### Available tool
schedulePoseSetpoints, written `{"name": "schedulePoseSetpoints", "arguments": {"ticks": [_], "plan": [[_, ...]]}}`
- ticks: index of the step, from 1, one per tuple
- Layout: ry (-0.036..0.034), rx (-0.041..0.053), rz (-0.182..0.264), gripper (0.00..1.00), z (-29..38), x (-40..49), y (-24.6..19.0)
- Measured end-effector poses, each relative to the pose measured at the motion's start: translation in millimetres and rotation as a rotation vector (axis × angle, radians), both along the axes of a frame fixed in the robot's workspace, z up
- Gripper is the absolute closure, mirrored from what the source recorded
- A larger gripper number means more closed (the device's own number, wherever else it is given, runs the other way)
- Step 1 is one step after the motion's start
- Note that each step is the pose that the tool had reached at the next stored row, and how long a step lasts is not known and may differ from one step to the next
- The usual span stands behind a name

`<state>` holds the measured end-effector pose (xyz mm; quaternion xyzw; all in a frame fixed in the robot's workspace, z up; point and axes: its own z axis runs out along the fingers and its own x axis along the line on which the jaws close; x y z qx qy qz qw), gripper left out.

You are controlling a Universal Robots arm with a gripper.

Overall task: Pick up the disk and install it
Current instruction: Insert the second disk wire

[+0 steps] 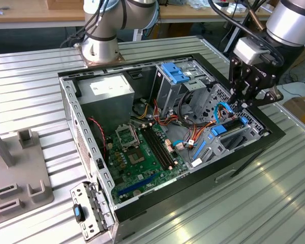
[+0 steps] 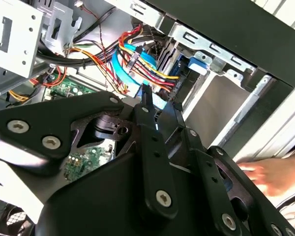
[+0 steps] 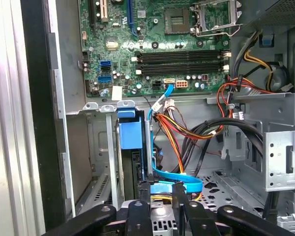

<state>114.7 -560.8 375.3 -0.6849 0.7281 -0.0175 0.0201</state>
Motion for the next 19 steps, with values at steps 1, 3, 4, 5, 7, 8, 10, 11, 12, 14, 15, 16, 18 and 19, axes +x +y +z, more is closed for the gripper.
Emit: {"name": "schedulePoseSetpoints", "arguments": {"ticks": [1, 3, 4, 5, 7, 8, 10, 11, 12, 14, 15, 16, 18, 19], "plan": [[0.0, 0.0003, 0.0, 0.68, 0.1, 0.0, -5.9], [0.0, 0.001, 0.0, 0.68, -0.1, 0.0, -17.2], [0.0, 0.0018, 0.0, 0.68, -0.7, -0.1, -18.9], [0.0001, 0.0111, 0.0, 0.68, -1.7, -0.3, -19.2], [0.0, 0.0469, -0.001, 0.68, -4.0, -1.1, -19.4], [0.0001, 0.0465, -0.001, 0.68, -6.1, -1.1, -20.2], [0.0001, 0.0489, -0.002, 0.68, -12.1, -1.1, -20.5], [0.0001, 0.0627, -0.002, 0.68, -14.4, -1.1, -20.6], [0.0, 0.0701, -0.002, 0.68, -14.6, -1.1, -20.5], [0.0001, 0.0703, -0.002, 0.68, -14.6, -1.1, -20.5], [0.0001, 0.0706, -0.002, 0.68, -14.7, -1.1, -20.5], [0.0001, 0.0706, -0.002, 0.68, -14.6, -1.1, -20.5], [0.0001, 0.0709, -0.002, 0.76, -14.6, -1.1, -20.5], [0.0001, 0.0711, -0.002, 0.85, -14.6, -1.1, -20.5]]}}
